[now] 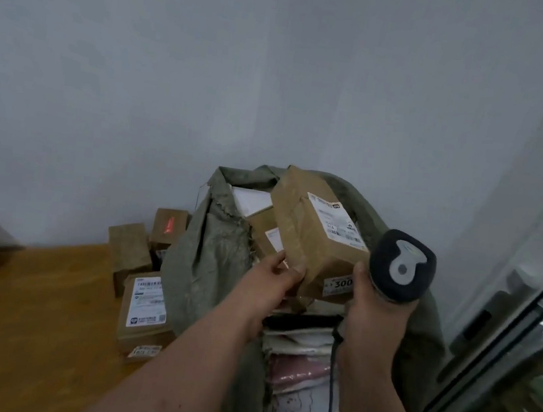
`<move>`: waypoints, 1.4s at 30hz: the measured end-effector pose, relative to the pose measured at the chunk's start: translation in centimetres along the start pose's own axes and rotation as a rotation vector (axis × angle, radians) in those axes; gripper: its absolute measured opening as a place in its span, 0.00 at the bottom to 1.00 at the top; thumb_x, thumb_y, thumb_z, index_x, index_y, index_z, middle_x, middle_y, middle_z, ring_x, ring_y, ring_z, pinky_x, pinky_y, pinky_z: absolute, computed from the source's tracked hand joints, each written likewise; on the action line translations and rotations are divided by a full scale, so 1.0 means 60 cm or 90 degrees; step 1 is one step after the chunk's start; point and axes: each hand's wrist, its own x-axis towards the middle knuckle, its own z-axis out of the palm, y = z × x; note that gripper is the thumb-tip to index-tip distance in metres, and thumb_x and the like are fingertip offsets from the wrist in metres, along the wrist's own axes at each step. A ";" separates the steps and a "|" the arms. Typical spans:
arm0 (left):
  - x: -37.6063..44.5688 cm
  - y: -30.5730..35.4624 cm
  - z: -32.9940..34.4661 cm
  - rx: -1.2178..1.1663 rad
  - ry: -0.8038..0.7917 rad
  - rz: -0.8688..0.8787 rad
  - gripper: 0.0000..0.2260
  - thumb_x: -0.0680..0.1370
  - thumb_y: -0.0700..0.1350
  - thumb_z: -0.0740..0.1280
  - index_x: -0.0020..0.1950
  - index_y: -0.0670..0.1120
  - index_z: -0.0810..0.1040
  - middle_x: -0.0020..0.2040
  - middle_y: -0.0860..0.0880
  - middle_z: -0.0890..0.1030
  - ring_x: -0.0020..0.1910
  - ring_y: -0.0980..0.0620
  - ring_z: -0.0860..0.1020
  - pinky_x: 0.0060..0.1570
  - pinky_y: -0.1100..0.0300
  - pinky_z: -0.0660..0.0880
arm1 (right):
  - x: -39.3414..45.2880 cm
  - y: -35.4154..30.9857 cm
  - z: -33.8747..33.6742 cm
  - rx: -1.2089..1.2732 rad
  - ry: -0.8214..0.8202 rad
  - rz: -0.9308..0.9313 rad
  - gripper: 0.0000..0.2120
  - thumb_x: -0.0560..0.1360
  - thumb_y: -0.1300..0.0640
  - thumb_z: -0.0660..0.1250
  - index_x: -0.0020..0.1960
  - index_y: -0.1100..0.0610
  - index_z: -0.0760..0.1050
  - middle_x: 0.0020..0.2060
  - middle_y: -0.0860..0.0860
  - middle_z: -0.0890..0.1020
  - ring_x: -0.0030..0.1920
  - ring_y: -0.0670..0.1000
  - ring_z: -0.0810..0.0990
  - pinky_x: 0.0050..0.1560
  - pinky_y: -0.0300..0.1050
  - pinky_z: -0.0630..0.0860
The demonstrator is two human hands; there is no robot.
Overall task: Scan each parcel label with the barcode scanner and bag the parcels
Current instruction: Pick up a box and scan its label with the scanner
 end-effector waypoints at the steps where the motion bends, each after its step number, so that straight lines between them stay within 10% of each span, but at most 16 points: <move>1: 0.015 -0.003 -0.007 0.045 0.012 0.002 0.24 0.79 0.52 0.69 0.74 0.55 0.69 0.58 0.51 0.83 0.53 0.53 0.83 0.52 0.57 0.80 | 0.011 0.008 0.011 -0.015 0.003 0.006 0.37 0.73 0.53 0.76 0.76 0.47 0.61 0.65 0.50 0.78 0.65 0.55 0.78 0.68 0.60 0.73; 8: 0.080 -0.030 -0.007 0.142 -0.023 0.049 0.35 0.77 0.52 0.71 0.80 0.55 0.57 0.60 0.64 0.75 0.54 0.62 0.77 0.61 0.60 0.76 | 0.052 0.060 0.050 -0.117 0.002 0.002 0.34 0.71 0.56 0.77 0.73 0.50 0.66 0.67 0.53 0.75 0.65 0.53 0.75 0.64 0.50 0.72; 17: 0.206 -0.018 0.053 0.451 0.004 0.138 0.31 0.80 0.52 0.67 0.80 0.51 0.58 0.79 0.49 0.55 0.74 0.46 0.63 0.73 0.54 0.63 | 0.149 0.073 0.067 -0.156 -0.113 -0.020 0.31 0.72 0.55 0.76 0.67 0.39 0.63 0.56 0.38 0.74 0.58 0.43 0.72 0.50 0.32 0.65; 24: 0.254 -0.020 0.049 0.663 0.164 0.125 0.34 0.78 0.62 0.64 0.80 0.61 0.52 0.80 0.53 0.57 0.76 0.42 0.59 0.73 0.43 0.60 | 0.232 0.070 0.089 -0.142 -0.219 0.039 0.32 0.74 0.51 0.75 0.71 0.38 0.62 0.54 0.36 0.71 0.59 0.42 0.70 0.53 0.39 0.66; 36: 0.160 -0.046 -0.002 0.572 0.349 0.034 0.26 0.78 0.57 0.67 0.75 0.55 0.69 0.72 0.48 0.69 0.70 0.44 0.66 0.68 0.44 0.67 | 0.207 0.049 0.080 -0.164 -0.313 0.043 0.34 0.70 0.50 0.78 0.73 0.48 0.69 0.70 0.49 0.69 0.58 0.48 0.75 0.56 0.45 0.72; 42: 0.098 -0.046 -0.024 0.490 0.322 0.049 0.23 0.79 0.53 0.68 0.74 0.53 0.71 0.71 0.44 0.71 0.70 0.43 0.69 0.69 0.45 0.68 | 0.140 0.011 0.046 -0.128 -0.315 0.085 0.13 0.71 0.51 0.77 0.52 0.44 0.77 0.48 0.49 0.86 0.45 0.50 0.86 0.49 0.55 0.84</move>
